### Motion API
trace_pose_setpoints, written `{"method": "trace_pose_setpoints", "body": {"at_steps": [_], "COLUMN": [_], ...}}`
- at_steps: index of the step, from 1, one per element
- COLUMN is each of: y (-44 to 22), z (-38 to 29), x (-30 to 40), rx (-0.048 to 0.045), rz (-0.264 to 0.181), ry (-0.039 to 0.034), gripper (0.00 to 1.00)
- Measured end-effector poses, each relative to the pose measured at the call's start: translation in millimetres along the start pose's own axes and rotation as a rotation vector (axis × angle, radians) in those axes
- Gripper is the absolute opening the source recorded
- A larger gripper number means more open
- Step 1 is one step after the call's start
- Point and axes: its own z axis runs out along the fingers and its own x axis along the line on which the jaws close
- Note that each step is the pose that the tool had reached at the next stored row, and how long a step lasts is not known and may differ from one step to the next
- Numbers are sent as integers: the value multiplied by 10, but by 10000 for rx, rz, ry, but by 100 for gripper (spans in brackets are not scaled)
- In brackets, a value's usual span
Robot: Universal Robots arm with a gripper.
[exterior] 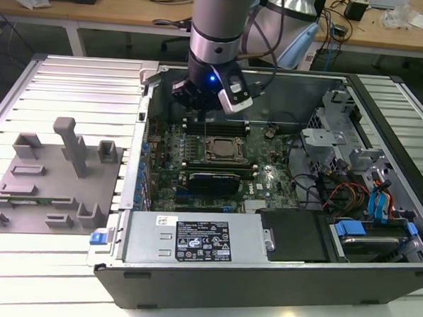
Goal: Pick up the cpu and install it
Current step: 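Install the first cpu locking lever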
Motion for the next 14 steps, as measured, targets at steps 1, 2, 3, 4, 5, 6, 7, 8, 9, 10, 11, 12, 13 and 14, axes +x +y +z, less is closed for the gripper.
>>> {"method": "trace_pose_setpoints", "body": {"at_steps": [1, 2, 3, 4, 5, 6, 7, 8, 9, 10, 11, 12, 13, 14], "y": [0, 0, -1, -1, -1, -1, -2, -2, -3, -3, -4, -4, -5, -6], "z": [0, -1, -1, -1, -1, -2, -2, -2, -3, -3, -4, -4, -5, -6], "x": [-6, -13, -18, -24, -29, -39, -46, -53, -63, -70, -86, -97, -114, -130], "rx": [0, 0, 1, 0, 0, 0, 0, 1, 1, 0, 1, 1, 1, 1], "rz": [1, 1, 1, 1, 2, 1, 1, 1, 1, 2, 1, 1, 1, 0], "ry": [0, 0, 0, -1, 0, 0, -1, -1, 0, 0, 0, 0, 1, 0], "gripper": [11, 11, 11, 11, 11, 11, 11, 11, 11, 11, 11, 11, 11, 11]}}
